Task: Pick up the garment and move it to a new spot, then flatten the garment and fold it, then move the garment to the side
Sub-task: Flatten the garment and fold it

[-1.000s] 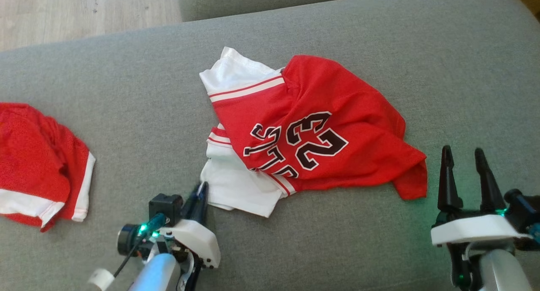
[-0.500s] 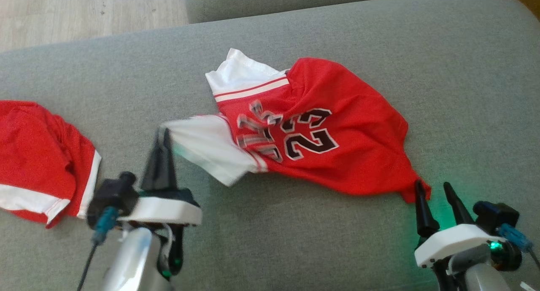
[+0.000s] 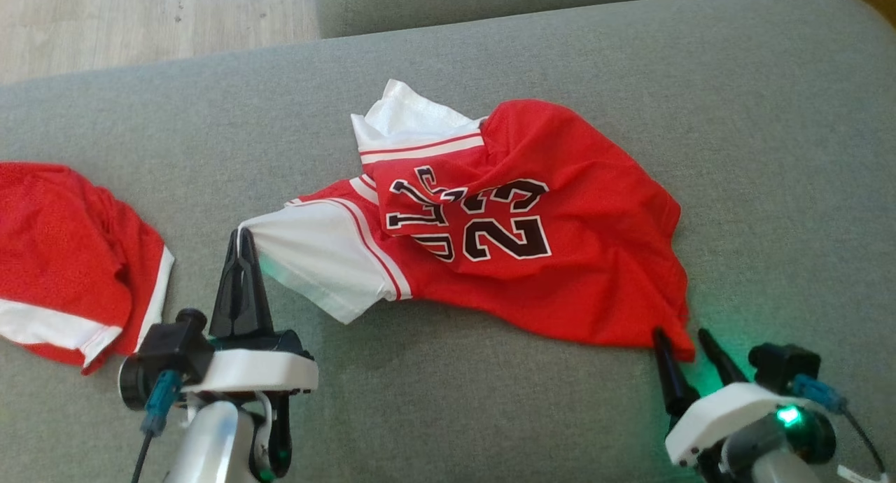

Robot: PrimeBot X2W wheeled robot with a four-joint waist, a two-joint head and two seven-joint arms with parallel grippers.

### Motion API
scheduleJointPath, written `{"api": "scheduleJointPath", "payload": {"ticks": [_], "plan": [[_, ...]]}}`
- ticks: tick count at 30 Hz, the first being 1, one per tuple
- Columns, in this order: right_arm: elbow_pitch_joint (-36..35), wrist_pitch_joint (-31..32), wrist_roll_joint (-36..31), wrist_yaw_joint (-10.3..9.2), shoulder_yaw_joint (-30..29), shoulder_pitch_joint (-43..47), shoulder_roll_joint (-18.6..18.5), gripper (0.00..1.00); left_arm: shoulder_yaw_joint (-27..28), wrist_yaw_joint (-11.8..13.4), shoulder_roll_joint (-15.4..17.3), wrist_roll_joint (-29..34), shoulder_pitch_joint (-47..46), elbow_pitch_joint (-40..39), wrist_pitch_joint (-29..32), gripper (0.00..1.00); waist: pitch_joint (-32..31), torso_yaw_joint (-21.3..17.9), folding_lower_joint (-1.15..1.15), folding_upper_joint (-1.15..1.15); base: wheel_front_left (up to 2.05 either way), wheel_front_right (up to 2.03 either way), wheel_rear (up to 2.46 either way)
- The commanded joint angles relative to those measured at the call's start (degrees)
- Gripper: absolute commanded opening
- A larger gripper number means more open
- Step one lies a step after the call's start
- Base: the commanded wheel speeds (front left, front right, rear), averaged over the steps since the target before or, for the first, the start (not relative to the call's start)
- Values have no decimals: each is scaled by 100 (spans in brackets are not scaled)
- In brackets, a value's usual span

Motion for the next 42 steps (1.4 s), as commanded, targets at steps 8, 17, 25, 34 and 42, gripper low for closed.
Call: {"api": "scheduleJointPath", "payload": {"ticks": [8, 17, 25, 34, 42], "plan": [[-190, 439, 210, -4, 233, 103, -29, 100, 99, 71, 18, -27, -120, -178, -54, 0, -45, -4, 0, 0, 0, 0, 0], [-257, 680, 403, -4, 446, 138, -29, 97, 45, 88, 17, -60, -128, -169, -54, 0, -30, 49, 0, 0, 0, 0, 0], [-569, 540, 434, -4, 549, 26, -29, 0, 127, 68, 17, -131, -126, -163, -54, 0, -33, 51, 0, 0, 0, 0, 0], [-1575, 53, 328, -4, 490, -437, -261, 0, 324, -341, 17, -526, -412, -507, -54, 0, -208, -7, 0, 0, 0, 0, 0], [-2386, 38, 69, -4, 286, -1477, -912, 0, 461, -645, 17, -1181, -1300, -910, -21, 0, -529, -38, 0, 0, 0, 0, 0]]}}
